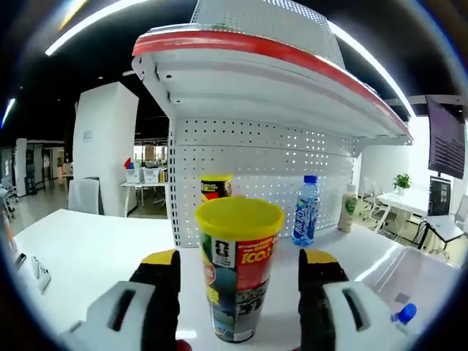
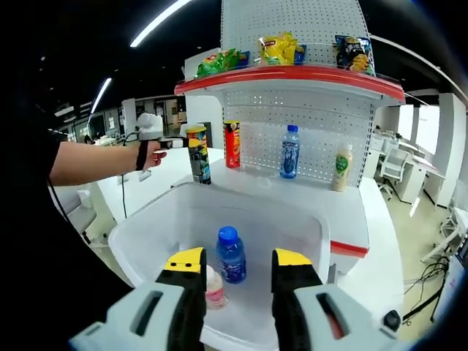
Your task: Place the items from the shopping basket onto the snack and drink counter
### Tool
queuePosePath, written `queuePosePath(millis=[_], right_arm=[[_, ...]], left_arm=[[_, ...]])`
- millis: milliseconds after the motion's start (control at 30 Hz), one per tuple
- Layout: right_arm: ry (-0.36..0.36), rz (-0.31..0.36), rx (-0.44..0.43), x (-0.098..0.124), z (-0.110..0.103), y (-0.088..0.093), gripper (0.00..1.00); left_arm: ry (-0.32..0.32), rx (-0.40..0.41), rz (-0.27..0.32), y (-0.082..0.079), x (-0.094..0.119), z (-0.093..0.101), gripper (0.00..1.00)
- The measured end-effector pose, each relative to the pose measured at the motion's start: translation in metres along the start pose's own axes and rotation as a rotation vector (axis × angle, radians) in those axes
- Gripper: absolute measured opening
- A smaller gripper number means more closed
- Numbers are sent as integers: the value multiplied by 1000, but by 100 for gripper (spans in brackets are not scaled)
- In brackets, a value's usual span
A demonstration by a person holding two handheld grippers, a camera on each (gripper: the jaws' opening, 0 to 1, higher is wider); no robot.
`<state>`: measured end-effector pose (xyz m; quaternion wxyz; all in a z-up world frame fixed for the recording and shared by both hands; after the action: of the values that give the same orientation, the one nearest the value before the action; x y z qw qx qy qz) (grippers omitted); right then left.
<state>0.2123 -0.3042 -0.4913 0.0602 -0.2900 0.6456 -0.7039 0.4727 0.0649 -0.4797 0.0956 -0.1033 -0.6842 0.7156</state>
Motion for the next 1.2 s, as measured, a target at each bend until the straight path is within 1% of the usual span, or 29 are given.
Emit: queuePosePath(millis=[133,267,433,633,767,967,1100,1200], right_arm=[[-13,3,6,-5,0,-1,33],[-25,12,10,-10,2,-5,33],[-38,14,17,-15,4,-5,33],[-40,10,15,-19,12,-5,34],[-47,12,16,-21,12,-5,35],[-58,3,16,-25,15,-1,35],[-58,1,11,-27,18,0,36],[-61,1,15,-29,21,0,37]], left_arm=[[18,19,34,-17,10,8,63],[49,18,53,-28,20,19,64],[95,14,48,-35,36,34,65],[171,-18,30,-41,64,60,66],[206,-41,15,-40,75,72,66],[247,-75,-43,-24,90,89,67],[268,-53,-72,-20,102,97,67],[280,-46,-86,-20,109,100,67]])
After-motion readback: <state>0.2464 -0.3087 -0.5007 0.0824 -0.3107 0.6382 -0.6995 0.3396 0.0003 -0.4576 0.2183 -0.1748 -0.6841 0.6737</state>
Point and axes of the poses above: the point that each gripper's makers call its tool centre point, and the gripper's own axes: x roughly backward along the fingers, z roughly to its right, y roughly out of its underside, the point moved 4 cm from there along x, roughly backward along the fingers, and after that the axes turned 7 degrees about z, right-handed, at the moved point
